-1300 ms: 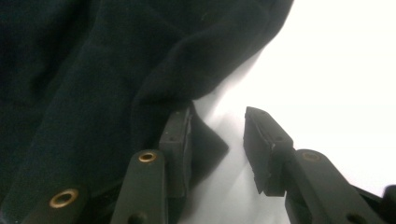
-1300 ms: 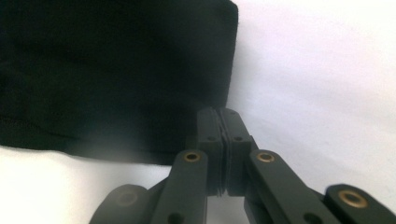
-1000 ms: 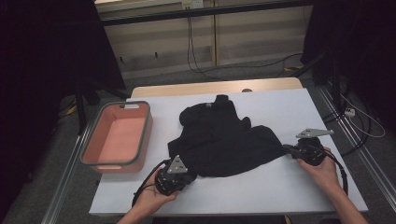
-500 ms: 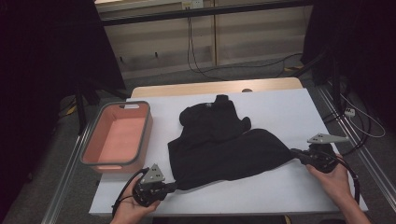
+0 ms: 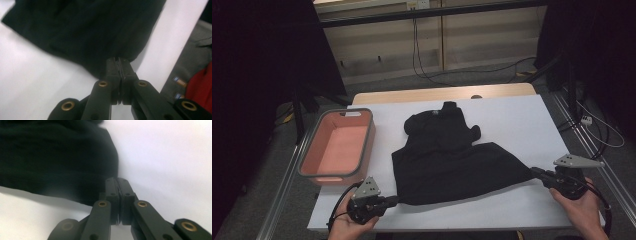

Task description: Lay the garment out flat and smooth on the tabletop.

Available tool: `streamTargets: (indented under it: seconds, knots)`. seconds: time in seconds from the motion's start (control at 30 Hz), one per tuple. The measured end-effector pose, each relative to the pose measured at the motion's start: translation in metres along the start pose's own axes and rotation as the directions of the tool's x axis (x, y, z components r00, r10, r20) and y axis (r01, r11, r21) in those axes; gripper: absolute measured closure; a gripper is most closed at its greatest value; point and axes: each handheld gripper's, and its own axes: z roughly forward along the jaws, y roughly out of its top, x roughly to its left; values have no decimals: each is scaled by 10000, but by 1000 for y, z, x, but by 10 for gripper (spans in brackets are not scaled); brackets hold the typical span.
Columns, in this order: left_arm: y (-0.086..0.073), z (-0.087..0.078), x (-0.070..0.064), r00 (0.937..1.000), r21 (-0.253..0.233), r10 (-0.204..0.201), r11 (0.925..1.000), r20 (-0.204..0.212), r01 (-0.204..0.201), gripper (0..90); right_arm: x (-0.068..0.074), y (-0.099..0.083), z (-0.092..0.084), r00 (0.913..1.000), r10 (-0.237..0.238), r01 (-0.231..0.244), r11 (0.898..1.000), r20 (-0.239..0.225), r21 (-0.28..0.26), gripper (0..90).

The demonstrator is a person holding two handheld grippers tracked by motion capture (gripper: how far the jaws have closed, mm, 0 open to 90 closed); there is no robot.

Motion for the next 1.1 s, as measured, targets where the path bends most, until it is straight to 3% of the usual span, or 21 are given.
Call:
streamTargets:
  seconds: [0.03, 0.07, 0.13, 0.2, 0.27, 0.33, 0.43, 0.5, 0.53, 0.57, 0.6, 0.63, 0.7, 0.73, 0.83, 0.87, 0.93, 1.0, 1.1]
  knots:
    - [2, -3, 1, 9999, -157, -8, 9999, -109, 7, 884, 2, 3, -4, 10000, -27, 29, 9995, 62, -322, 884]
    - [3, -6, 2, 9999, -235, -78, 9997, -97, 75, 884, 2, 3, -4, 10000, -27, 29, 9995, 62, -322, 884]
    - [1, -13, 9, 9990, -471, -408, 9981, -162, 400, 884, 0, 4, -9, 9999, 157, -152, 9975, 64, -694, 884]
    - [-1, -13, 10, 9989, -385, -421, 9984, -191, 413, 885, -1, 3, -9, 9998, 168, -162, 9973, 79, -719, 884]
    - [-5, -9, 10, 9991, -124, -375, 9992, -187, 373, 884, -1, 1, -7, 9998, 187, -189, 9986, -46, -503, 883]
    - [-7, -2, 8, 9995, 266, -324, 9991, 58, 322, 879, 0, -1, 2, 9998, 11, -9, 10000, -214, 91, 867]
    - [-8, 5, 5, 9999, 456, -142, 9989, 59, 140, 860, 0, -2, 6, 9996, -76, 83, 9996, -264, 263, 838]
    - [-6, 8, 5, 9997, 523, -198, 9984, -126, 204, 755, 0, -1, 8, 9996, -114, 122, 9994, -260, 323, 759]
    - [-3, 8, 6, 9994, 415, -246, 9988, -248, 256, 633, 1, 0, 9, 9996, -146, 155, 9993, -254, 350, 660]
    - [-1, 9, 7, 9989, 347, -355, 9987, -301, 366, 575, 2, 1, 10, 9996, -176, 183, 9993, -228, 326, 609]
    - [-1, 9, 7, 9989, 347, -355, 9987, -301, 366, 502, 3, 2, 11, 9995, -206, 213, 9993, -224, 297, 570]
    - [1, 10, 8, 9986, 323, -325, 9989, -423, 339, 502, 3, 2, 11, 9995, -206, 213, 9993, -224, 297, 570]
    - [10, 18, 9, 9971, 295, -325, 9990, -690, 346, 356, 10, 8, 15, 9973, -478, 492, 9985, -554, 243, 472]
    - [10, 18, 9, 9971, 295, -325, 9990, -690, 346, 321, 10, 8, 15, 9973, -478, 492, 9985, -554, 243, 472]
    - [19, 32, 10, 9967, 310, -150, 9994, -802, 175, 247, 21, 16, 25, 9925, -832, 862, 9958, -893, 299, 426]
    - [25, 42, 10, 9970, 278, 1, 9996, -779, 21, 219, 28, 21, 32, 9879, -963, 1006, 9945, -1219, 298, 427]
    - [27, 45, 9, 9966, 314, 20, 9995, -822, 6, 177, 35, 25, 39, 9850, -1103, 1153, 9928, -1326, 309, 399]
    - [33, 54, 8, 9975, 379, 162, 9992, -691, -136, 164, 39, 27, 43, 9825, -1282, 1336, 9905, -1350, 319, 405]
    - [40, 66, 4, 9977, 445, 390, 9983, -560, -365, 161, 50, 33, 55, 9723, -1411, 1532, 9868, -1861, 523, 465]
